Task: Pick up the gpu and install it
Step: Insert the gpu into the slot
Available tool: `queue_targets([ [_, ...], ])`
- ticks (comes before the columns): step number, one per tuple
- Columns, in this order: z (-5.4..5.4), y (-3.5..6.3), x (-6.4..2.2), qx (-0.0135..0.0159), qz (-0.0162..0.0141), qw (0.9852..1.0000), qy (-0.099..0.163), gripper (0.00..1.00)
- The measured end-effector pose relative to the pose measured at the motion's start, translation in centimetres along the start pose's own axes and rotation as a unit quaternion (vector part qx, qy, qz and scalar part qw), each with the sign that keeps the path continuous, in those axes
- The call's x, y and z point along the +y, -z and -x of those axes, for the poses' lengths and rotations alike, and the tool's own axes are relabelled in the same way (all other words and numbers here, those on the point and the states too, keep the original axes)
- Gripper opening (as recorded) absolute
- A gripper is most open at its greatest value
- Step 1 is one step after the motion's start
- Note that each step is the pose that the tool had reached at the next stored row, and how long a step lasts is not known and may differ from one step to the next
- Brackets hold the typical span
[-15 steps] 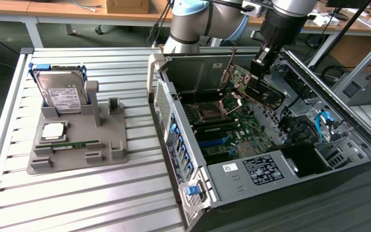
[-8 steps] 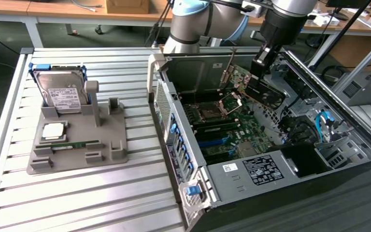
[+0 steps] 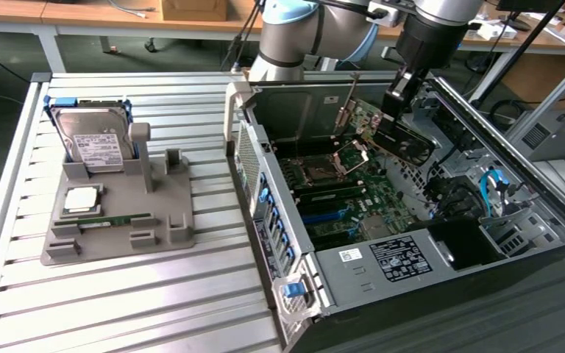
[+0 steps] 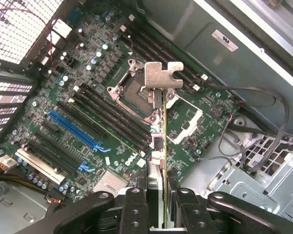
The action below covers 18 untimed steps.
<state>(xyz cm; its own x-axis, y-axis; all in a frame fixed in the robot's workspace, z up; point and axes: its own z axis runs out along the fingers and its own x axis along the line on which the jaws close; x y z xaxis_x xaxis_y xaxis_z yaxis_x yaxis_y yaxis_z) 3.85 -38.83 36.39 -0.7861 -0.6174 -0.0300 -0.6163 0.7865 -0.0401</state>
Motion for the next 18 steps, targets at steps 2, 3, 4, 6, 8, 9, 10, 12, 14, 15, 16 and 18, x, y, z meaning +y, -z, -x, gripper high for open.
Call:
queue_targets([
  [2, 0.0, 0.0, 0.0, -0.0001, 0.0001, 1.0, 0.002, 0.27],
  [3, 0.0, 0.0, 0.0, -0.0001, 0.0001, 1.0, 0.004, 0.27],
  [4, 0.0, 0.0, 0.0, -0.0002, 0.0002, 1.0, 0.005, 0.27],
  [6, 0.0, 0.0, 0.0, -0.0003, 0.0002, 1.0, 0.008, 0.27],
  [8, 0.0, 0.0, 0.0, -0.0004, 0.0003, 0.9999, 0.01, 0.27],
  [9, 0.0, 0.0, 0.0, -0.0005, 0.0004, 0.9999, 0.012, 0.27],
  [10, 0.0, 0.0, 0.0, -0.0005, 0.0004, 0.9999, 0.014, 0.27],
  [12, 0.0, 0.0, 0.0, -0.0007, 0.0005, 0.9999, 0.017, 0.27],
  [14, 0.0, 0.0, 0.0, -0.0008, 0.0006, 0.9998, 0.021, 0.27],
  [15, 0.0, 0.0, 0.0, -0.0008, 0.0006, 0.9998, 0.022, 0.27],
  [16, 0.0, 0.0, 0.0, -0.0009, 0.0007, 0.9997, 0.023, 0.27],
  [18, 0.0, 0.0, 0.0, -0.001, 0.0008, 0.9996, 0.027, 0.27],
])
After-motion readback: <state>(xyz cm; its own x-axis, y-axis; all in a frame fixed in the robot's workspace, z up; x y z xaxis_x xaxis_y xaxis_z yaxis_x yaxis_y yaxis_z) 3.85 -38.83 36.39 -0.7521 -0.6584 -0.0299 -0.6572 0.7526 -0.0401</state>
